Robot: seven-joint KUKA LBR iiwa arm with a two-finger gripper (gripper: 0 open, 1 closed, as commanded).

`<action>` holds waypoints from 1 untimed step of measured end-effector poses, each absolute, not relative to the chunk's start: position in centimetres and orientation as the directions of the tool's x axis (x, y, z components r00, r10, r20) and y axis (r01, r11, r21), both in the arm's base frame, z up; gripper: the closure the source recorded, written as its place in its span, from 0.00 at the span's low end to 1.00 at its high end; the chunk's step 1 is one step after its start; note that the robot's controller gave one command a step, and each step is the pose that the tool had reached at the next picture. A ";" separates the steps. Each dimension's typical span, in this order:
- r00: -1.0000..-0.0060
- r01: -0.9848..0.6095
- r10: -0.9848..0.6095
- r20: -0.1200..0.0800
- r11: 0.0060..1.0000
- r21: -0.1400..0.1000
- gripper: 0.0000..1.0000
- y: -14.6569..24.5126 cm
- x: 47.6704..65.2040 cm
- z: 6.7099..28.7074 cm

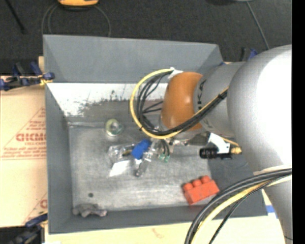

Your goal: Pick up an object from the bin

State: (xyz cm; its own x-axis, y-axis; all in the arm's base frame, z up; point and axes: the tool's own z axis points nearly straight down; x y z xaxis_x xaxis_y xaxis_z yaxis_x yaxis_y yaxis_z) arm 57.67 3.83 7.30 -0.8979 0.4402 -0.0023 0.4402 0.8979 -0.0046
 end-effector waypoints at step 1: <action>-1.000 -0.002 -0.002 -0.015 1.000 -0.001 0.00 10.4 57.8 7.4</action>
Offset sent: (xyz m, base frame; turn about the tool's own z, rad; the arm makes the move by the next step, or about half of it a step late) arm -0.0036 0.0672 -0.0030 -0.4589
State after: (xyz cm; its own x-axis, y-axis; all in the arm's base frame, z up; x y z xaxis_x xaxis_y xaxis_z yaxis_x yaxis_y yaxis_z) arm 57.77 10.38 7.43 -0.9999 -0.0021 -0.0149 -0.0021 1.0000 -0.0007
